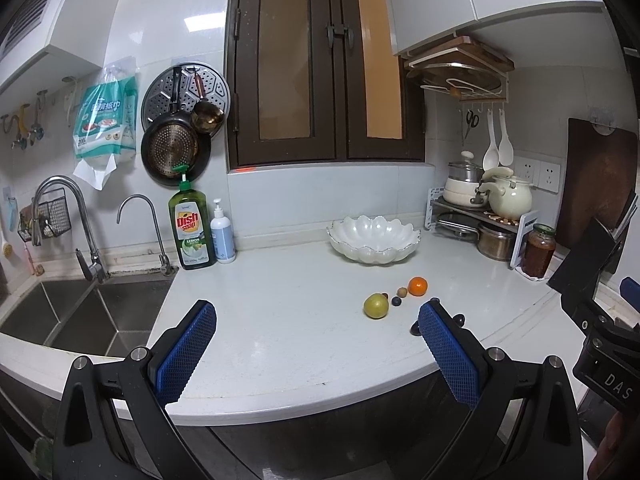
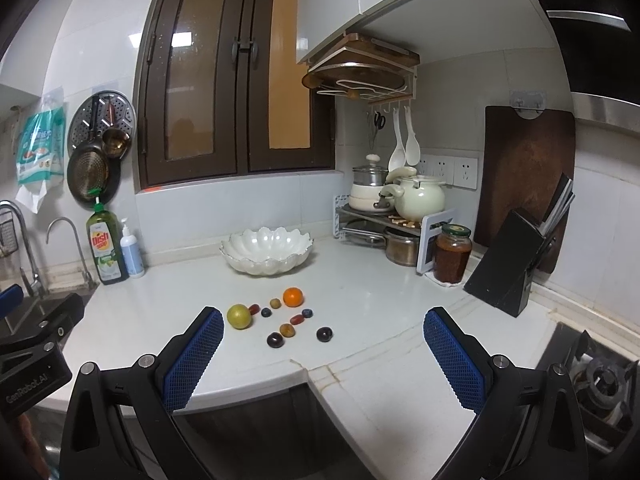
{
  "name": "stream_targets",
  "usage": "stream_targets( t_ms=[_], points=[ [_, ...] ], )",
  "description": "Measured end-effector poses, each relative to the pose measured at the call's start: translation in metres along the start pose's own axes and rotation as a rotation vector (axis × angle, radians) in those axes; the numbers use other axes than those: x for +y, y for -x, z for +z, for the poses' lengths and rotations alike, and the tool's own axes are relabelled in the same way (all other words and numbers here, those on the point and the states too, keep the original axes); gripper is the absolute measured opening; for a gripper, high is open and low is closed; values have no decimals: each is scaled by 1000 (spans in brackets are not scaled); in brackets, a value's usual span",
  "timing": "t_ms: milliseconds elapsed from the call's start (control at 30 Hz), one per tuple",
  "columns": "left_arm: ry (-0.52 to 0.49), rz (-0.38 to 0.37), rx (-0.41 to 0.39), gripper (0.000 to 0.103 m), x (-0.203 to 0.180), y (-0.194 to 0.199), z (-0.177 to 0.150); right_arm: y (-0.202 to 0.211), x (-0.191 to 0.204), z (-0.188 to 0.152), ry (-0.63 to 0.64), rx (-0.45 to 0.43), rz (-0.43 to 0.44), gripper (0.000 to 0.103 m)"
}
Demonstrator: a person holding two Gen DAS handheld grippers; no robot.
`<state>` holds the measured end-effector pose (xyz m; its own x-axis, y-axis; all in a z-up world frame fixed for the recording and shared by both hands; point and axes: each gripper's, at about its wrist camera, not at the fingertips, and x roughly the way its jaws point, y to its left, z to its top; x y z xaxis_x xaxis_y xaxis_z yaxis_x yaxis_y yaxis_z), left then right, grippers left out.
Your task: Organize fruits
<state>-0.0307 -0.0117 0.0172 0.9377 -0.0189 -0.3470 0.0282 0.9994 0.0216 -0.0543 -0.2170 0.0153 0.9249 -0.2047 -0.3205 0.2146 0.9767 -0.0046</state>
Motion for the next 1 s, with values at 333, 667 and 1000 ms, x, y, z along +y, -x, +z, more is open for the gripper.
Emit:
stream_targets(
  t_ms=[333, 667, 1000],
  points=[
    [-2, -7, -1, 103, -2, -1, 2, 0, 0, 1, -1, -4, 1, 102],
    [-6, -6, -4, 103, -4, -2, 7, -1, 0, 3, -2, -9, 0, 102],
    [-10, -6, -4, 103, -5, -4, 10, -2, 1, 6, 2, -9, -2, 102]
  ],
)
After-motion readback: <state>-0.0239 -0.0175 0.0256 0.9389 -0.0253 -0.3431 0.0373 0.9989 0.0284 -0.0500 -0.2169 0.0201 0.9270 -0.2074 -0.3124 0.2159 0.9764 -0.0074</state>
